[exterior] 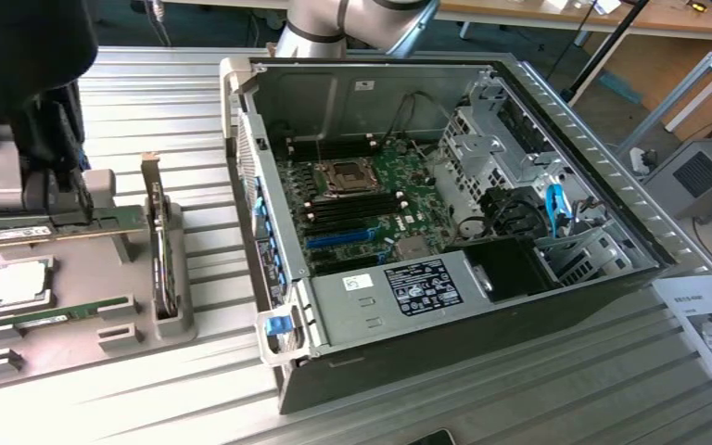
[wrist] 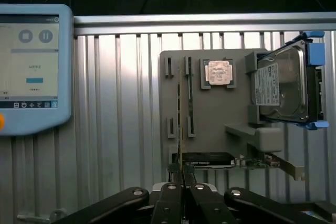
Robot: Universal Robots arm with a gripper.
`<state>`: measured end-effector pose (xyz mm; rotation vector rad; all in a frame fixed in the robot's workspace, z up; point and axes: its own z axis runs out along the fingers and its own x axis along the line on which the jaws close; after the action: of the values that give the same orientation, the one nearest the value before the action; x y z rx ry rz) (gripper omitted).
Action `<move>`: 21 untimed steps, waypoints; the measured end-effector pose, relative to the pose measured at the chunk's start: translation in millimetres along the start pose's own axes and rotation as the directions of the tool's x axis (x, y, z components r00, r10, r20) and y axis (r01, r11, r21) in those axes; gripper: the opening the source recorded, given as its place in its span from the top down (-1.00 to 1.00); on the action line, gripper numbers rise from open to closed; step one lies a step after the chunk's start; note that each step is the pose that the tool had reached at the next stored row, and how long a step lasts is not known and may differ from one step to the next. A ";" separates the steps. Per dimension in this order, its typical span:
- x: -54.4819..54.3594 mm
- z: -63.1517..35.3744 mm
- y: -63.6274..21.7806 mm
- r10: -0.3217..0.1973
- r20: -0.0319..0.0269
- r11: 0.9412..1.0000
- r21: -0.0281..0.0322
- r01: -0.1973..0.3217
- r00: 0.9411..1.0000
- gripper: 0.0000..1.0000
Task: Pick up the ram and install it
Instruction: 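Pick up the ram and move it above insertion slot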
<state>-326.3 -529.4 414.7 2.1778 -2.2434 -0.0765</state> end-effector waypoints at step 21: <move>-3.2 -4.8 -106.0 0.000 0.000 1.000 -0.002 0.000 1.000 0.76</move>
<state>-220.1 -529.4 414.8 2.1766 -2.2424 -0.0786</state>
